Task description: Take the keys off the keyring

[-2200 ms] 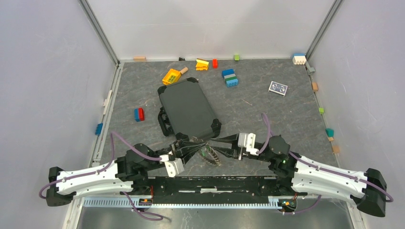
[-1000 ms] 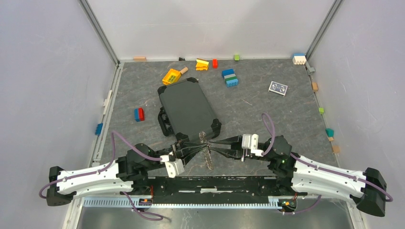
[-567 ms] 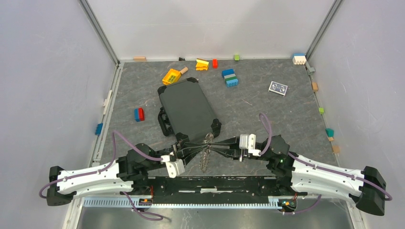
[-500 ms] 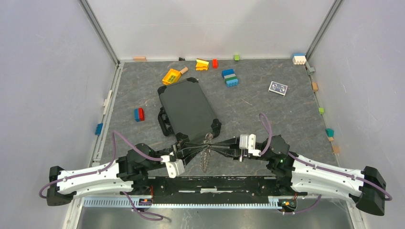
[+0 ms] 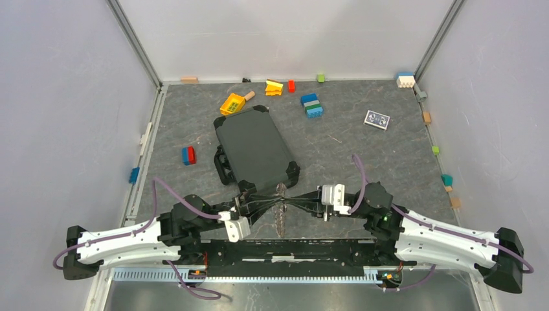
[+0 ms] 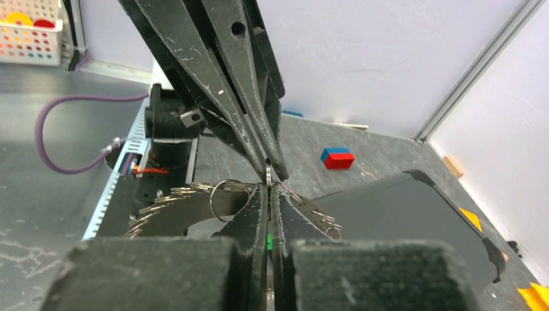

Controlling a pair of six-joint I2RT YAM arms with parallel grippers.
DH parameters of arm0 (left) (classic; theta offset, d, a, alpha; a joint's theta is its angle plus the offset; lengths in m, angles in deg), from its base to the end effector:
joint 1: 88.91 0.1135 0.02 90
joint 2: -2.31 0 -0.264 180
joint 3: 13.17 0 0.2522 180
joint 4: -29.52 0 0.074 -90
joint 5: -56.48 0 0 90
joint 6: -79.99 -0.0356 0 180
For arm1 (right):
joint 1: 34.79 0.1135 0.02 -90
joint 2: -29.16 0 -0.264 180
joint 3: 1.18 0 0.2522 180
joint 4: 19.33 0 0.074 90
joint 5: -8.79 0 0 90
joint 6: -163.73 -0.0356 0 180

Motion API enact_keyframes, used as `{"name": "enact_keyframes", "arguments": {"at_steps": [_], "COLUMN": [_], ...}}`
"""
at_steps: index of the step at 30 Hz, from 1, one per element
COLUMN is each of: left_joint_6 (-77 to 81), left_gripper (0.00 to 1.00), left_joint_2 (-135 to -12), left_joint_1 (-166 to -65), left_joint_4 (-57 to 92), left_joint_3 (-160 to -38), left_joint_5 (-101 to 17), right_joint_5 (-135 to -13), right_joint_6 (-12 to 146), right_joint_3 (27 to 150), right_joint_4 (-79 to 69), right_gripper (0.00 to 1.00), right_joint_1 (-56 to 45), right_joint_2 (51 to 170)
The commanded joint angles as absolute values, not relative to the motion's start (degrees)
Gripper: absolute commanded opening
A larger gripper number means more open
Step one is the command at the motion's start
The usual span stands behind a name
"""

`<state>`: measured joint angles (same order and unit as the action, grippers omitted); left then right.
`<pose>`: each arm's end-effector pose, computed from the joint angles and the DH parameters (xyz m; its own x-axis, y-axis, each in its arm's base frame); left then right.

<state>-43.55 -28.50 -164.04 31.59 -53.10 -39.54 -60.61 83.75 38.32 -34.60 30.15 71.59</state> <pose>0.0348 -0.1455 0.3099 0.5872 -0.0703 -0.8064 0.7956 0.2335 0.5590 0.0657 0.1700 0.3017 0.2620 0.1758 -0.9489 -0.9626 0.1175 -0.2440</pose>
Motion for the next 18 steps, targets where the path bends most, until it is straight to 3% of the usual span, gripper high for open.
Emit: {"name": "enact_keyframes", "arguments": {"at_steps": [1,5,7,18], "left_joint_6": [-41.8,-42.5,-43.6,-51.0], "left_gripper": [0.15,0.38,0.44,0.44], "left_joint_2": [-26.4,-25.5,-25.3,-32.4], "left_joint_1": [-164.3,-164.3,-164.3,-164.3], "left_joint_4": [32.3,27.3,23.7,10.3], "left_joint_3": [-55.5,-57.3,-58.9,-68.3], "left_joint_5": [-38.3,-38.0,-37.9,-31.8], "right_joint_5": [-65.0,-67.5,-68.8,-74.8], "right_joint_6": [88.8,92.8,95.0,98.7], "right_joint_3": [45.4,51.7,55.5,70.1], "right_joint_4": [-23.4,-12.5,-6.2,13.2], "right_gripper": [0.0,0.0,0.0,0.0], "right_joint_1": [30.1,30.1,30.1,30.0], "right_joint_2": [70.5,71.9,73.0,79.7]}}
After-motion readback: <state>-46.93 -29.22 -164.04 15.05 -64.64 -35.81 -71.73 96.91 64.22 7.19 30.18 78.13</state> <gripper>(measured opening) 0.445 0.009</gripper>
